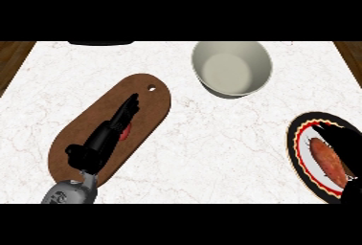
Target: Pick the sweet potato from the plate and place it in the bowl
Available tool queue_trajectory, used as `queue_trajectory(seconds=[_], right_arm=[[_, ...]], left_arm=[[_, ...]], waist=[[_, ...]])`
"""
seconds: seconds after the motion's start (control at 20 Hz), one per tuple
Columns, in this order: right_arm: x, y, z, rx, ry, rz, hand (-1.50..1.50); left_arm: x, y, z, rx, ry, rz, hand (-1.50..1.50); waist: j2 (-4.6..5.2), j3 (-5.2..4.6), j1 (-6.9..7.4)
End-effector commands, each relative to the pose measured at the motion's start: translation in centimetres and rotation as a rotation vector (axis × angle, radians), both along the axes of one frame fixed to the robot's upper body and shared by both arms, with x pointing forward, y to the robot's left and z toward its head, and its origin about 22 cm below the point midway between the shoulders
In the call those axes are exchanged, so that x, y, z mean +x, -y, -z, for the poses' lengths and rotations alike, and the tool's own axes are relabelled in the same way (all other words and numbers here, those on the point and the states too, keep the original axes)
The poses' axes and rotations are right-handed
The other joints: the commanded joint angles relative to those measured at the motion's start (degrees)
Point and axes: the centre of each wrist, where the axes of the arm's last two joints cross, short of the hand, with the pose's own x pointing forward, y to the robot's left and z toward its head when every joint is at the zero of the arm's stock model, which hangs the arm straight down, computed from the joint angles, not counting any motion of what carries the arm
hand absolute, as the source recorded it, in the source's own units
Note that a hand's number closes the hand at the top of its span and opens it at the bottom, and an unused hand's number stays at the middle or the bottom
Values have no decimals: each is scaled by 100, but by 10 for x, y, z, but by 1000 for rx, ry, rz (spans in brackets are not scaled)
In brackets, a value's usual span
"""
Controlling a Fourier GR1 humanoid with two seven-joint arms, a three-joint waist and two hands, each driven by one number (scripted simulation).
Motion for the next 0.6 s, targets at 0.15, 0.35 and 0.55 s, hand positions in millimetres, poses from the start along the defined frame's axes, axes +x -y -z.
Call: queue_trajectory(seconds=[0.15,0.35,0.55], right_arm=[[0,17,35,-7,-31,36,-150],[23,26,27,-4,-59,55,-150],[20,36,49,29,-18,43,-150]], left_arm=[[-8,-30,19,7,-7,-6,0],[-7,-8,-2,11,7,9,0],[-7,14,-3,-7,-2,8,0]], waist=[[3,-2,0],[0,-1,16],[1,0,10]])
